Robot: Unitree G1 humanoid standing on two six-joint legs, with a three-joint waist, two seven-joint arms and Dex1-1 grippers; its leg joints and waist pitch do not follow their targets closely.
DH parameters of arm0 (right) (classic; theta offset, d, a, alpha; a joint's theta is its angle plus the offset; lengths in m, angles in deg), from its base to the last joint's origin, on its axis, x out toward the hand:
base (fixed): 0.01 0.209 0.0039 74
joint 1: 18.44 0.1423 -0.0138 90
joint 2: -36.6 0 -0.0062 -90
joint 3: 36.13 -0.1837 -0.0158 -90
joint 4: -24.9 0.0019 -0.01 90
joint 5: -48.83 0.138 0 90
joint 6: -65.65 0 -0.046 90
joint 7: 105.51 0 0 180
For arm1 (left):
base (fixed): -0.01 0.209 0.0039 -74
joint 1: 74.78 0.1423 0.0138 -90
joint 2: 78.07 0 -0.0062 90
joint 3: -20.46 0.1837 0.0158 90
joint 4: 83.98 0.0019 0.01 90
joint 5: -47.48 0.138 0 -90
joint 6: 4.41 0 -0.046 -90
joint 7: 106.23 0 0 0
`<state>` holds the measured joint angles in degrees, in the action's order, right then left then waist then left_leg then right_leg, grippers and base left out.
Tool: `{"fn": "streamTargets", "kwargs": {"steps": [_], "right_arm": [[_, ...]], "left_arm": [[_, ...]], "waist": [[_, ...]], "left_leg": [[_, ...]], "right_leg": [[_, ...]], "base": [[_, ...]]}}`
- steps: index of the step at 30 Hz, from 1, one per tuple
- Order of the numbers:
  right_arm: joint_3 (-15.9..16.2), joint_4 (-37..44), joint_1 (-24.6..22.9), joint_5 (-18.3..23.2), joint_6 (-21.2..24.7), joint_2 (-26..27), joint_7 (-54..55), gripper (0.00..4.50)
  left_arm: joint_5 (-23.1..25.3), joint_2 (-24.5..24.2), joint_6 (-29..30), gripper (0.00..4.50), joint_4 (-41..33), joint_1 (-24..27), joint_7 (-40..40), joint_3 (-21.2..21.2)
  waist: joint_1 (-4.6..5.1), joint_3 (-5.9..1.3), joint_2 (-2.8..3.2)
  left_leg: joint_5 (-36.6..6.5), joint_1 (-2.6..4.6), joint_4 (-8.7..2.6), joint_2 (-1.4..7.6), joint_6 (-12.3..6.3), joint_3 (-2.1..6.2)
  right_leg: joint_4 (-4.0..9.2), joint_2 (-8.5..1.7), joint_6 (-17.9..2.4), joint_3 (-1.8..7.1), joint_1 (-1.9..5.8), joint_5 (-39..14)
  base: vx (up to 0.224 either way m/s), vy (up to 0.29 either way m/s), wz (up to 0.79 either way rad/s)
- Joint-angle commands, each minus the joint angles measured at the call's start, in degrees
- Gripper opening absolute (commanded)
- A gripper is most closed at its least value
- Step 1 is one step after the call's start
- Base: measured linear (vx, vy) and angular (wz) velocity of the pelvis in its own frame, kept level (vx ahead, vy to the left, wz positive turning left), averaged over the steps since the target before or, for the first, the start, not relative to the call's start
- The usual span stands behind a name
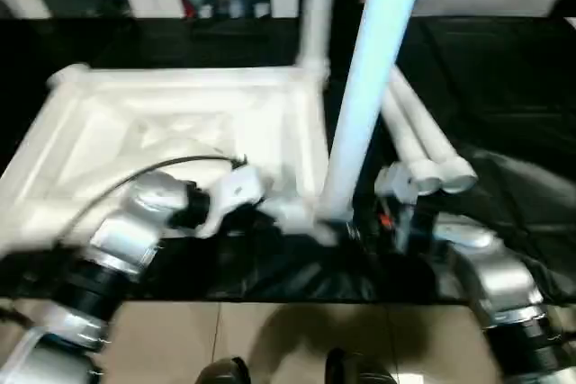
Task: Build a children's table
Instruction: Rotate leg to tighten
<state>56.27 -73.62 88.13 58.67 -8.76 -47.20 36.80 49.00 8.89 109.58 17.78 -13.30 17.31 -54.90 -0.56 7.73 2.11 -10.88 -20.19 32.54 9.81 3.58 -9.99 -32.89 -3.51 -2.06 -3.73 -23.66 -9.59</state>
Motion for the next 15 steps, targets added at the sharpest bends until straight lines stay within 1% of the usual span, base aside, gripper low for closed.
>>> {"fn": "streamTargets", "kwargs": {"steps": [1,2,3,4,5,6,7,8,9,10,11,12,13,14,15], "right_arm": [[6.55,-1.44,-0.32,-0.18,2.01,5.19,2.32,2.73],[5.7,-2.3,0.22,-0.83,2.59,7.88,6.97,2.72],[4.61,-3.63,1.18,-1.27,2.72,11.42,12.79,2.72],[4.12,-4.45,1.79,-1.57,2.59,13.17,15.84,2.72],[3.78,-4.9,2.15,-1.81,2.56,14.2,17.65,2.72],[3.51,-5.18,2.38,-2.03,2.58,14.87,18.84,2.72],[3.19,-5.43,2.6,-2.28,2.63,15.53,19.96,2.72],[1.75,-6.15,3.38,-3.25,1.59,17.97,23.43,2.72],[1.4,-6.38,3.67,-3.69,0.81,18.76,24.44,2.72],[1.35,-6.46,3.75,-3.84,0.59,18.98,24.77,2.72],[1.27,-6.57,3.78,-4.15,-0.09,19.27,25.41,2.72],[1.12,-6.66,3.81,-4.1,-0.41,19.36,25.62,2.72],[0.88,-6.82,3.92,-4.17,-0.72,19.57,26.12,2.72],[0.77,-6.88,3.96,-4.42,-1.08,19.51,26.38,3.07],[0.7,-7.0,4.03,-4.73,-1.48,19.4,26.76,3.28]], "left_arm": [[-0.89,5.2,3.13,0.0,-1.74,-0.61,11.17,-2.44],[-0.3,7.95,4.86,0.0,-1.93,-1.17,15.22,-3.44],[0.52,11.49,6.17,0.0,-1.51,-2.47,21.13,-4.96],[0.97,13.12,6.51,0.0,-1.27,-3.21,24.04,-5.59],[1.25,14.02,6.7,0.0,-1.2,-3.62,25.58,-5.91],[1.44,14.57,6.84,0.0,-1.21,-3.87,26.44,-6.08],[1.65,15.09,6.97,0.0,-1.23,-4.08,27.19,-6.26],[2.39,16.14,7.49,0.0,-1.96,-4.44,27.51,-5.78],[2.72,16.07,7.35,0.0,-2.3,-4.54,26.81,-5.15],[2.83,16.04,7.44,0.0,-2.48,-4.55,26.68,-4.94],[3.04,15.58,7.28,0.0,-2.84,-4.45,25.93,-4.31],[3.09,15.02,6.92,0.0,-2.84,-4.33,25.16,-3.93],[3.21,14.24,6.75,0.0,-2.96,-4.09,24.23,-3.34],[3.26,13.4,6.26,0.0,-2.97,-3.86,23.15,-2.81],[3.22,12.67,5.96,0.0,-3.1,-3.6,22.23,-2.42]], "waist": [[-0.02,-2.31,-0.5],[0.42,-2.39,-0.61],[0.38,-2.62,-0.7],[0.49,-2.68,-0.72],[0.44,-2.72,-0.65],[0.39,-2.96,-0.72],[0.24,-3.22,-0.75],[0.15,-3.31,-0.6],[0.12,-3.56,-0.54],[0.11,-3.71,-0.5],[-0.01,-3.98,-0.38],[-0.01,-4.19,-0.27],[-0.04,-4.19,-0.19],[0.01,-4.18,-0.23],[0.01,-4.18,-0.23]], "left_leg": [[-15.41,0.06,-4.32,2.59,-2.16,1.61],[-14.64,-0.09,-4.3,2.61,-2.64,1.5],[-14.22,-0.22,-4.22,2.5,-3.16,1.5],[-13.1,-0.29,-4.14,2.37,-3.59,1.3],[-12.63,-0.18,-4.09,2.36,-3.71,1.26],[-11.37,-0.22,-3.98,2.27,-4.07,1.17],[-9.93,-0.42,-3.9,2.25,-4.39,1.18],[-7.94,-0.7,-3.88,2.38,-5.09,1.08],[-6.59,-0.76,-3.75,2.39,-5.6,1.02],[-5.74,-0.94,-3.74,2.39,-5.9,1.05],[-3.78,-0.88,-3.48,2.45,-6.65,0.97],[-1.46,-1.05,-3.29,2.45,-7.71,0.99],[-0.69,-1.09,-3.21,2.45,-8.24,0.98],[-0.05,-1.18,-3.11,2.4,-9.42,0.95],[-0.05,-1.18,-3.11,2.4,-9.42,0.95]], "right_leg": [[5.82,-4.93,-5.78,2.89,2.11,-34.24],[5.7,-4.74,-6.3,2.94,2.08,-32.43],[5.67,-4.68,-6.31,2.86,2.26,-31.37],[5.61,-4.56,-6.48,2.96,2.12,-30.0],[5.64,-4.56,-6.49,2.96,1.99,-29.67],[5.43,-4.47,-6.69,3.0,2.15,-27.84],[5.18,-4.47,-6.82,3.0,2.44,-25.75],[4.74,-4.32,-7.65,3.02,2.45,-21.41],[4.38,-4.32,-8.66,3.0,2.56,-17.98],[4.15,-4.37,-9.18,2.96,2.77,-16.13],[3.72,-4.37,-10.28,3.0,2.88,-11.53],[3.12,-4.29,-11.65,2.96,3.16,-6.62],[2.94,-4.32,-12.28,2.93,3.21,-4.67],[2.75,-4.38,-13.46,2.84,3.4,-2.42],[2.75,-4.38,-13.46,2.84,3.4,-2.42]], "base": [[0.0,0.0,0.0],[0.0,0.0,0.0],[0.0,0.0,0.0],[0.0,0.0,0.0],[0.0,0.0,0.0],[0.0,0.0,0.0],[0.0,0.0,0.0],[0.0,0.0,0.0],[0.0,0.0,0.0],[0.0,0.0,0.0],[0.0,0.0,0.0],[0.0,0.0,0.0],[0.0,0.0,0.0],[0.0,0.0,0.0],[0.0,0.0,0.0]]}}
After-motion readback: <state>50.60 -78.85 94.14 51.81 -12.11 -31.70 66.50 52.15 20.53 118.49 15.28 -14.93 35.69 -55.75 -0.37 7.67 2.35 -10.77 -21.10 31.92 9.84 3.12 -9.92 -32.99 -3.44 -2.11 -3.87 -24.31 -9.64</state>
